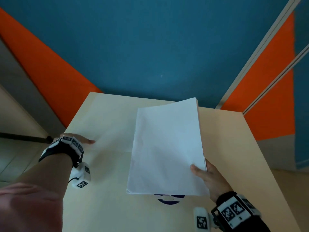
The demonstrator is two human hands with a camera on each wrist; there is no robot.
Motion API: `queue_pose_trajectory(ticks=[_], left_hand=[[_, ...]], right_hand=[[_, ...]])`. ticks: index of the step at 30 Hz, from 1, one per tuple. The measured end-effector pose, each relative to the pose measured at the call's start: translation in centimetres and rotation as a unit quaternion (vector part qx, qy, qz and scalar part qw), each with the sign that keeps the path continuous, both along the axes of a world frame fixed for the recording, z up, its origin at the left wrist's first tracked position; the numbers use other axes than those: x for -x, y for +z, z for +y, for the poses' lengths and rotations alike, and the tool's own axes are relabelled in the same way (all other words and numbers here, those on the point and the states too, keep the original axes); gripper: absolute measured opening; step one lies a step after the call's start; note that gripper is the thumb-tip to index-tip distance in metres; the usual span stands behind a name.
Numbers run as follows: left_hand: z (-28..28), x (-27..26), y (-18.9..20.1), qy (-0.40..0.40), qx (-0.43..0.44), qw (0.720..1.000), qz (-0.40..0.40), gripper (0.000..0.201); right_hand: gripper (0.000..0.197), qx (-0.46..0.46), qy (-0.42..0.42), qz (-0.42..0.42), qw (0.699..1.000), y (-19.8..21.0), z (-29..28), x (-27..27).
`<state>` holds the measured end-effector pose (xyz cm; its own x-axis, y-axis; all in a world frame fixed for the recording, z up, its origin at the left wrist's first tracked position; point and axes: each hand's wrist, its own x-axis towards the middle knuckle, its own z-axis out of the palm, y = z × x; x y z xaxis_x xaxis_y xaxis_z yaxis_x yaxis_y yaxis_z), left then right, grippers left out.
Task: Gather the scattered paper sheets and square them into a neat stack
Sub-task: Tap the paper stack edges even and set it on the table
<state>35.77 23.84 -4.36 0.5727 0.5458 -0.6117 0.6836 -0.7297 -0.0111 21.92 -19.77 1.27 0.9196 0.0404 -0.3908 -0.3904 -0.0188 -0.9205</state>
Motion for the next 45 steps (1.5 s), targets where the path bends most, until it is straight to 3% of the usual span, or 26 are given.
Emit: queue_pose_trajectory(ticks=[3,4,6,10,16,20,24,25,28,35,45], left_hand=[[-1.4,1.3,1.3,-0.033,-0.04,0.997,-0.059,0.085],[-1.2,1.5,1.1,-0.037,-0.039,0.994,-0.094,0.072],[-1.1,2.6,0.4,0.007,0.008,0.993,-0.114,0.059],[-1.0,5.6,-0.6,0.104,0.113,0.96,-0.233,0.053],[-3.1,12.9,0.1,0.018,0.148,0.973,-0.177,0.046],[-5.3,18.4,0.9,0.057,0.195,0.949,-0.241,0.045],[-5.8,23.7,0.6,0.088,0.23,0.935,-0.256,0.047],[-6.0,25.0,0.8,0.089,0.235,0.932,-0.261,0.046],[-6.4,28.3,1.2,0.104,0.25,0.922,-0.275,0.042],[-6.4,33.7,0.8,0.15,0.225,0.921,-0.279,0.041],[-5.6,35.6,0.1,0.175,0.169,0.931,-0.272,0.044]], right_hand=[[0.066,-0.012,-0.007,0.007,1.0,0.2,-0.1,0.9],[0.066,-0.014,-0.007,0.01,1.0,0.2,-0.2,1.0],[0.091,-0.001,-0.01,0.006,1.0,0.3,-0.2,1.7],[0.102,-0.003,-0.027,-0.002,1.0,0.9,-0.2,3.8],[0.098,-0.01,-0.072,0.012,0.997,2.5,-1.3,9.3],[0.066,-0.022,-0.113,0.031,0.993,3.7,-1.8,13.3],[0.105,-0.002,-0.133,0.023,0.991,3.7,-2.8,16.5],[0.101,-0.002,-0.127,0.025,0.992,3.7,-3.2,17.0],[0.058,0.0,-0.115,0.031,0.993,3.7,-4.4,18.3],[0.04,0.061,-0.053,0.077,0.994,2.6,-7.4,19.5],[0.04,0.067,-0.032,0.083,0.994,1.1,-7.4,18.9]])
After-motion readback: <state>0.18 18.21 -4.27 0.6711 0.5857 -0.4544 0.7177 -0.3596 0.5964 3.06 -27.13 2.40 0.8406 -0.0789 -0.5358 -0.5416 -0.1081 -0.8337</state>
